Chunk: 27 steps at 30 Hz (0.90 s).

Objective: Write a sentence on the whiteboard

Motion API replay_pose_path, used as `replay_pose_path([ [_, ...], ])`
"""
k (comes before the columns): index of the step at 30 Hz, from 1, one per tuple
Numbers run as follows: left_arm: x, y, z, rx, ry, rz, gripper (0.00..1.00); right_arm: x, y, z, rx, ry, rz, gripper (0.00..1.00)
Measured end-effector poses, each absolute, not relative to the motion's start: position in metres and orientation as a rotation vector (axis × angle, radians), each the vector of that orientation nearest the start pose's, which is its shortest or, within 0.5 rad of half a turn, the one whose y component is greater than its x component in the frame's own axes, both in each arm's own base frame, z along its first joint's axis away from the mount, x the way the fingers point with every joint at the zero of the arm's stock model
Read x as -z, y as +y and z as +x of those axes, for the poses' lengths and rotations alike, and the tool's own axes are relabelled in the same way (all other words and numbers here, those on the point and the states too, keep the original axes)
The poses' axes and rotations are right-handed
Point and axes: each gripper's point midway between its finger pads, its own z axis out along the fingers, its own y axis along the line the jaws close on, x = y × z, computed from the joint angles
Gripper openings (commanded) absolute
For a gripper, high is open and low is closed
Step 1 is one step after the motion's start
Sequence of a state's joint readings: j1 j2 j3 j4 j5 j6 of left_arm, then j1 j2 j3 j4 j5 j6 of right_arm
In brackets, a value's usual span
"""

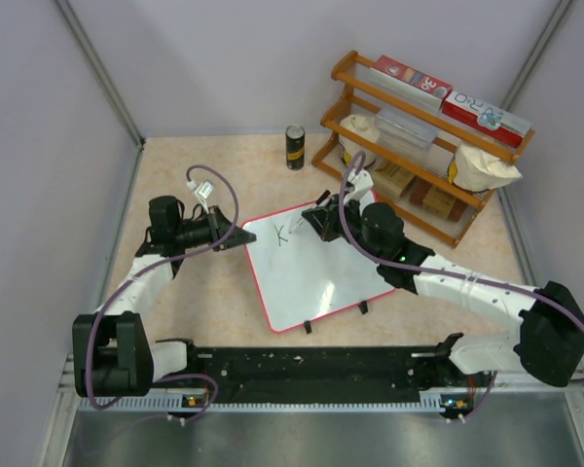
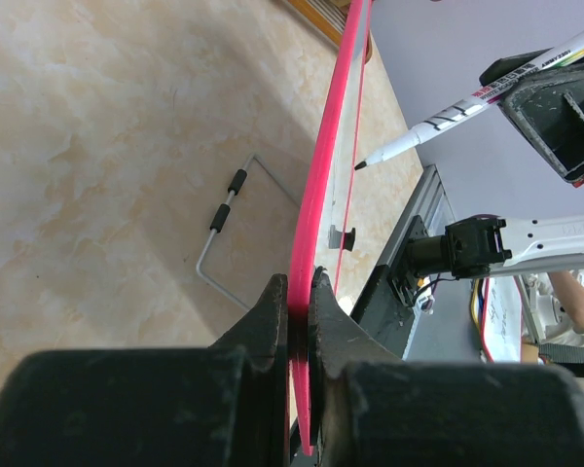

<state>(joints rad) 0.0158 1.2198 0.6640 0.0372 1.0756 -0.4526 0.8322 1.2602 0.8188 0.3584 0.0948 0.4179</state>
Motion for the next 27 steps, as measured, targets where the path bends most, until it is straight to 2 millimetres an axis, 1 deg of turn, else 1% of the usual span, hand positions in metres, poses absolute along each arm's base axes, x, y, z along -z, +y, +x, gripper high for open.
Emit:
replay_pose_path([
  [10,-0.18,-0.159,0.276,1.378,2.051,0.205,0.0,-0.243,0.327,0.292,-0.882,1.74,-0.287,0.0],
  [27,-0.18,-0.159,0.276,1.376,2.052,0.208,0.0,-0.243,0.326,0.293,-0.882,1.741,-0.274,0.0],
])
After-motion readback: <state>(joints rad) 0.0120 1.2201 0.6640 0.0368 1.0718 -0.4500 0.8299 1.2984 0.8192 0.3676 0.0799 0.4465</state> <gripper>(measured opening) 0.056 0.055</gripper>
